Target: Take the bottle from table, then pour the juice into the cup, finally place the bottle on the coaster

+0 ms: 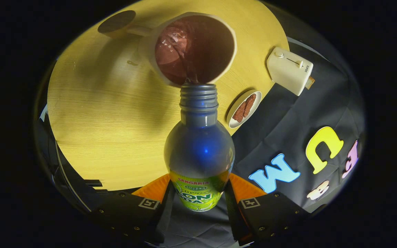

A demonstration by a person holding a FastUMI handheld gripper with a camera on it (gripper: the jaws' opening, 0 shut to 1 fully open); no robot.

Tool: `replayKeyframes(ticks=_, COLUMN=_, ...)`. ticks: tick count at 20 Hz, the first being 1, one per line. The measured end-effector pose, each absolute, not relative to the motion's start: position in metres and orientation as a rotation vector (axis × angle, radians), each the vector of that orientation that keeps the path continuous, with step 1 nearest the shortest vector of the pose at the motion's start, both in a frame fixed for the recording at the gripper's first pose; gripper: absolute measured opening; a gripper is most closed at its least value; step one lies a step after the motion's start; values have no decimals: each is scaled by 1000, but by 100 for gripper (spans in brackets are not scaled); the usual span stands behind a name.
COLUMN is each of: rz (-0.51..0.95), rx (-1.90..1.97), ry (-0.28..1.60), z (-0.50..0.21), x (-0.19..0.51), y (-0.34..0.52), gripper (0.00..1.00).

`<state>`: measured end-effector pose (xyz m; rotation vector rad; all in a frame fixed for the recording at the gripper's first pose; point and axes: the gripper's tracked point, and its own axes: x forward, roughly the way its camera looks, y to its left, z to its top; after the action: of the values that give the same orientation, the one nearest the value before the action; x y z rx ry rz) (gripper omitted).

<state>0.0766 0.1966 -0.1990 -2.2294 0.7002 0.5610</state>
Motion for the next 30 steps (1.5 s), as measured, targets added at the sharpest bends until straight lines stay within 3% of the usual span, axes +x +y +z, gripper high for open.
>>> replayKeyframes(ticks=30, rz=530, rx=-2326, ry=721, z=-184, x=72, y=205, gripper=70)
